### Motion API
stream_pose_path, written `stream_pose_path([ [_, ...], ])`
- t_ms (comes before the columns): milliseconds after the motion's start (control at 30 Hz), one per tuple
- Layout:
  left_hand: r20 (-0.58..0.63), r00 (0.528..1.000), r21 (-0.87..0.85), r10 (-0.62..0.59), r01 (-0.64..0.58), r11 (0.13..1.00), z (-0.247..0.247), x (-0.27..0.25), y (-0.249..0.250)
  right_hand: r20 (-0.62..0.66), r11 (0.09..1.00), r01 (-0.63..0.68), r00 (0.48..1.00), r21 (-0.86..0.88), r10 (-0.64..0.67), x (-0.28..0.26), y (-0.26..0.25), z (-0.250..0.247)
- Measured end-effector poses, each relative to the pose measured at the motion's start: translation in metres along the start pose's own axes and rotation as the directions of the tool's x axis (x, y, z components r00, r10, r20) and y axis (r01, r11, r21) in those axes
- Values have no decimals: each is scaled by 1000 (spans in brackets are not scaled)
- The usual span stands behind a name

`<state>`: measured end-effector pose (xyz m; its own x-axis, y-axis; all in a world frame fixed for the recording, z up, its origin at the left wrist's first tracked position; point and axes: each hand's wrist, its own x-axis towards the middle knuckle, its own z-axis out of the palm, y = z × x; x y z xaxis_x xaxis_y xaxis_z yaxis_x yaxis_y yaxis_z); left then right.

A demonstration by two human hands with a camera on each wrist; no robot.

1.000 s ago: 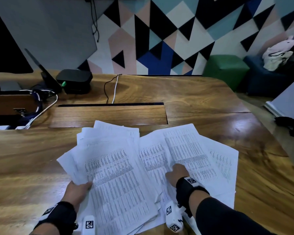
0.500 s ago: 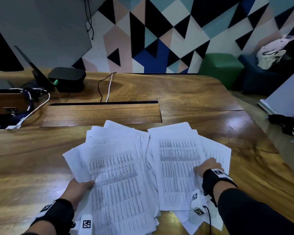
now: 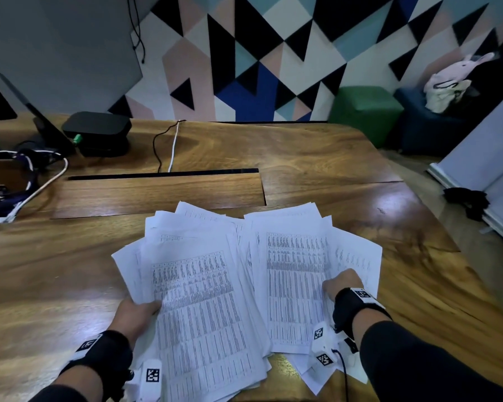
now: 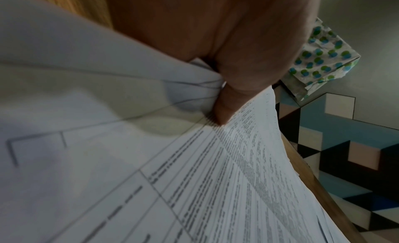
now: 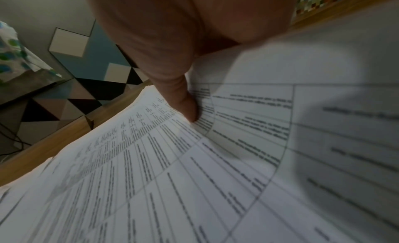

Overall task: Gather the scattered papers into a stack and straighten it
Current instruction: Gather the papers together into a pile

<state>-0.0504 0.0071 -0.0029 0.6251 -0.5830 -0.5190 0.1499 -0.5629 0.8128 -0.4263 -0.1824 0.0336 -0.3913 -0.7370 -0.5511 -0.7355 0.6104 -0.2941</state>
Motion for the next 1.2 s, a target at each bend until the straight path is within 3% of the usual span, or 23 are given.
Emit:
stream_pose_path([
  [133, 10, 1000, 9, 5, -5, 1000, 0, -4, 2, 71, 990, 54, 995, 131, -63, -5, 4, 2],
  [267, 16, 1000, 9, -11, 11, 1000, -1, -2, 3, 133, 992, 106, 985, 67, -114, -9, 2, 7],
  [400, 36, 999, 5, 3, -3, 1000, 0, -5, 6, 119, 982, 136, 981, 131, -151, -14, 0, 6],
  [500, 47, 999, -5, 0, 1, 1000, -1, -7, 6, 65, 987, 82, 994, 141, -92, -8, 12, -1],
  [667, 74, 997, -16, -2, 3, 1000, -2, -7, 4, 13, 988, -127, 992, 91, 126, 0, 50, -9],
  [766, 80, 997, -23, 15, -13, 1000, -2, -9, 8, 26, 982, -177, 984, 61, 176, 78, 94, 24],
  [800, 81, 997, -23, 21, -19, 1000, -1, -10, 9, 18, 981, -183, 983, 69, 182, 80, 93, 24],
  [933, 86, 995, -19, 42, -40, 999, -2, -12, 9, 64, 980, -191, 980, 49, 188, -14, 46, -19],
  [1200, 74, 997, -23, 28, -26, 999, 0, -14, 10, 37, 976, -206, 978, 66, 204, -11, 43, -16],
])
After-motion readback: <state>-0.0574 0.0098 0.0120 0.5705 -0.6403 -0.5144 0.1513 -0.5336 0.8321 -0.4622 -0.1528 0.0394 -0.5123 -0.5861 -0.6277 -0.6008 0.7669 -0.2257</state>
